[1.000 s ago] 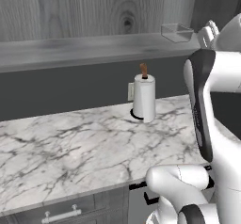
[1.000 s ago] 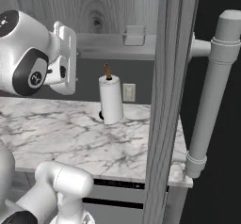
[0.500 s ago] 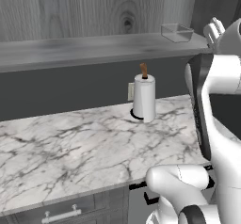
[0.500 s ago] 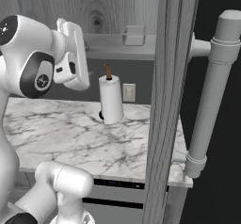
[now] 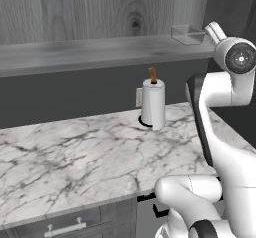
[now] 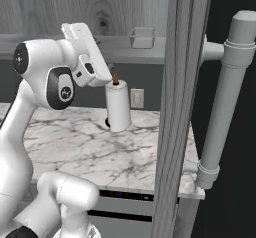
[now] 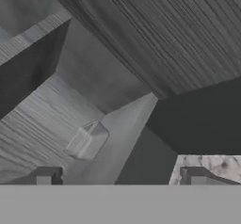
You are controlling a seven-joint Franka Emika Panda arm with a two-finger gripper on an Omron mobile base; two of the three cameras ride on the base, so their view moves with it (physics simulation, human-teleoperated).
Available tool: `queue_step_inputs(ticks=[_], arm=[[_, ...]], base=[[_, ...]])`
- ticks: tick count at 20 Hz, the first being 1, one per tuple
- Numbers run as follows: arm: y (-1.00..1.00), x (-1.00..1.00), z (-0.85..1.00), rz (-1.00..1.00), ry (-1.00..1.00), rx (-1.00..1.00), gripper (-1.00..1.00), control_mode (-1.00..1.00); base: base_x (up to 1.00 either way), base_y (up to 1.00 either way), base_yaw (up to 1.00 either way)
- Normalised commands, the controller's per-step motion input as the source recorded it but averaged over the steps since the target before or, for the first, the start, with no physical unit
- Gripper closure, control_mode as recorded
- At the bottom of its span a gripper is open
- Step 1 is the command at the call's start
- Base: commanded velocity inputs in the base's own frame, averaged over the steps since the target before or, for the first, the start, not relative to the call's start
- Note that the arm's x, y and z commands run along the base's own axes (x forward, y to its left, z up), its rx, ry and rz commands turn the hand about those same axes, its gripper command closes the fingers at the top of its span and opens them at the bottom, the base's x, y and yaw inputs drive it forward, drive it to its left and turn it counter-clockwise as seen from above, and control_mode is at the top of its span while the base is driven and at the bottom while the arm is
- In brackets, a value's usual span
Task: Retrieve the tupperware and aluminum foil from the cabinet and place them on the dining counter near the plate with garlic and shrimp to prepare for storing leftovers.
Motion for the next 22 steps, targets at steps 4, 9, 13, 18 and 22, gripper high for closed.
queue_step_inputs(ticks=[4, 9, 13, 18, 22], arm=[[-0.16, 0.54, 0.51, 0.0, 0.03, -0.22, -1.0, -1.0], [-0.2, 0.51, 0.18, 0.0, 0.2, -0.09, -1.0, -1.0], [-0.02, 0.33, 0.03, 0.0, 0.23, -0.02, -1.0, -1.0], [-0.05, 0.58, 0.0, 0.0, 0.19, 0.0, -1.0, -1.0], [-0.26, 0.69, -0.01, 0.01, 0.18, 0.0, -1.0, -1.0]], base=[[0.0, 0.0, 0.0], [0.0, 0.0, 0.0], [0.0, 0.0, 0.0], [0.0, 0.0, 0.0], [0.0, 0.0, 0.0]])
